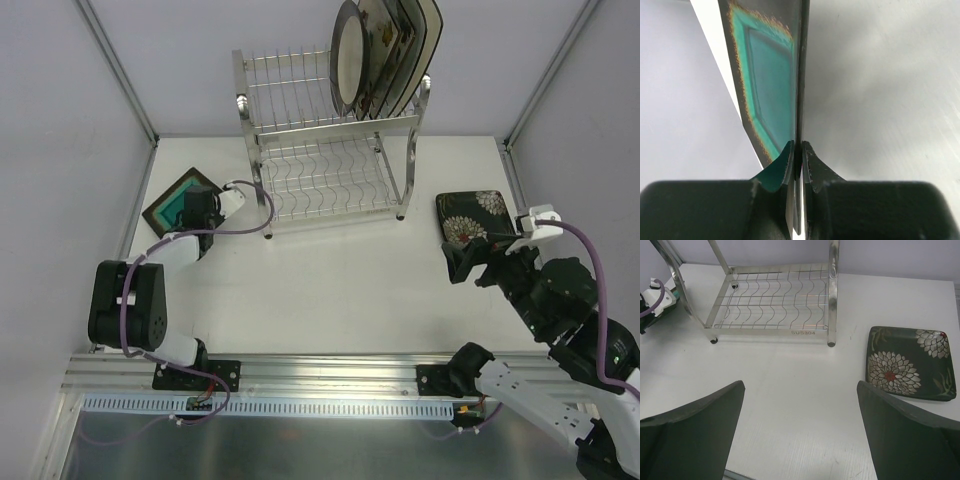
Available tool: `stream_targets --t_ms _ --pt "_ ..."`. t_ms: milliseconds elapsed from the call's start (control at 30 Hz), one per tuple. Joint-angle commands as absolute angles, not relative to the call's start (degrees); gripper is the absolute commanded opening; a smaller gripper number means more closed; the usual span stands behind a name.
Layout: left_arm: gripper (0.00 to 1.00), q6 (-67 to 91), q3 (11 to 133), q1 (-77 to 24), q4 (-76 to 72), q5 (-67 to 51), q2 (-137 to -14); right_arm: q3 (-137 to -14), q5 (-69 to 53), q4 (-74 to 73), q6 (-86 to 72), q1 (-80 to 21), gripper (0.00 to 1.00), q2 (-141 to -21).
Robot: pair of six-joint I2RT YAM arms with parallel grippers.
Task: Load the plates into the dish rack
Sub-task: Grab a plate with the left arm, then pass the plate from the left arm to the right
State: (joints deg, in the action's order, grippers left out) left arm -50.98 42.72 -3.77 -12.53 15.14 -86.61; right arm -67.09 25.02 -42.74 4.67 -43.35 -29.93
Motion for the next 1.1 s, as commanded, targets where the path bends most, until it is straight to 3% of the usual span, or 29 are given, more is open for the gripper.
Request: stream_targets --t_ms 0,533,1067 --pt "0.0 -43.52 45.17 -3.96 -9.95 16.26 -78.42 -67.85 24.61 -42.01 5.27 -43.15 1.0 -28.39" --pt "0.0 -16.01 56.59 -3.08 7.9 12.84 -63.9 -68.73 24.78 -45.44 3.87 -43.16 0.99 -24.08" --pt "0.0 9.64 70.39 -1.93 9.93 14.94 -59.33 -69.61 24.87 -46.93 4.39 -43.24 0.99 -23.91"
